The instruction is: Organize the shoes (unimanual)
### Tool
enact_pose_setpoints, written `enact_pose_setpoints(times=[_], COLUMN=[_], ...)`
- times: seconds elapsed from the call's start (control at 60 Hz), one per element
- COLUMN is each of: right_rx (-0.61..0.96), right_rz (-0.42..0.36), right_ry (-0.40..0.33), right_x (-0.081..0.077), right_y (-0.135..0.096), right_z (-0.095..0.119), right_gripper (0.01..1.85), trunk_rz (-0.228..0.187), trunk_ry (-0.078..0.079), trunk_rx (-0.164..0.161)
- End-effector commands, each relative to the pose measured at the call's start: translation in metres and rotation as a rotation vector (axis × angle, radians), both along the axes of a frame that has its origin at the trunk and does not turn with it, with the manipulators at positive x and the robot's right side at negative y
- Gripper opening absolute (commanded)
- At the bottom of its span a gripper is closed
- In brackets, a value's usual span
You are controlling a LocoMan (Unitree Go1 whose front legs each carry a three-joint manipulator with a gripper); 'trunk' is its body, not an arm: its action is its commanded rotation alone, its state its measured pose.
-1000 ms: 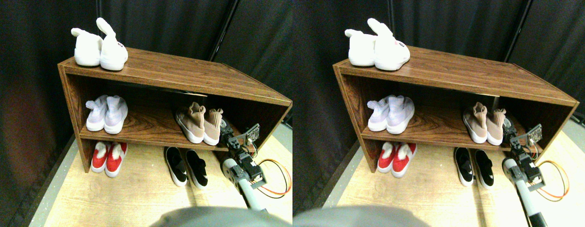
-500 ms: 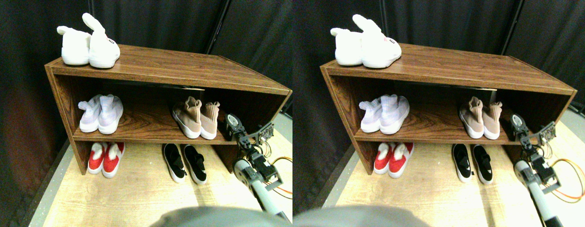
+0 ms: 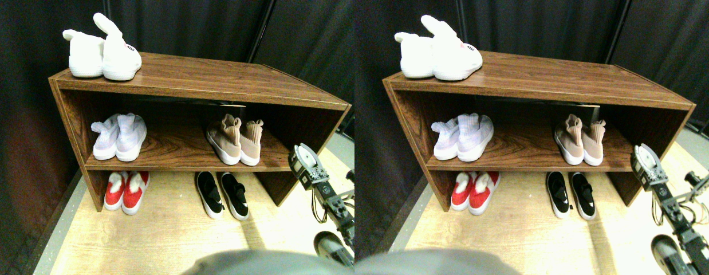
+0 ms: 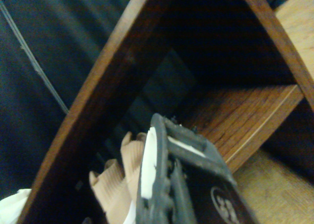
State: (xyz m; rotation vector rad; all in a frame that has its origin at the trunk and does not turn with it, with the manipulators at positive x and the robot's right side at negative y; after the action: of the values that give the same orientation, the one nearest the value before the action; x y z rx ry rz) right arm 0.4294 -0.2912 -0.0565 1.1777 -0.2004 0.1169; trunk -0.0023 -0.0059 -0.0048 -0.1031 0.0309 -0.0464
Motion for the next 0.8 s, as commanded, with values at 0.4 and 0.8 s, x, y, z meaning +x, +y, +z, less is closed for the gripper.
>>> enact_pose_setpoints(times=[0.4,0.8], right_rx=[0.031,0.19], right_rz=[0.187,0.207], right_ry=[-0.004,0.15], right_x=[-0.046,-0.026], right_y=[0.011,0.016], right_z=[-0.02,-0.08], right_gripper=[0.06,0.06], trunk_rz=[0.003,0.026], trunk_ry=[0.054,0.08], trunk_rx=[-0.03,-0.036])
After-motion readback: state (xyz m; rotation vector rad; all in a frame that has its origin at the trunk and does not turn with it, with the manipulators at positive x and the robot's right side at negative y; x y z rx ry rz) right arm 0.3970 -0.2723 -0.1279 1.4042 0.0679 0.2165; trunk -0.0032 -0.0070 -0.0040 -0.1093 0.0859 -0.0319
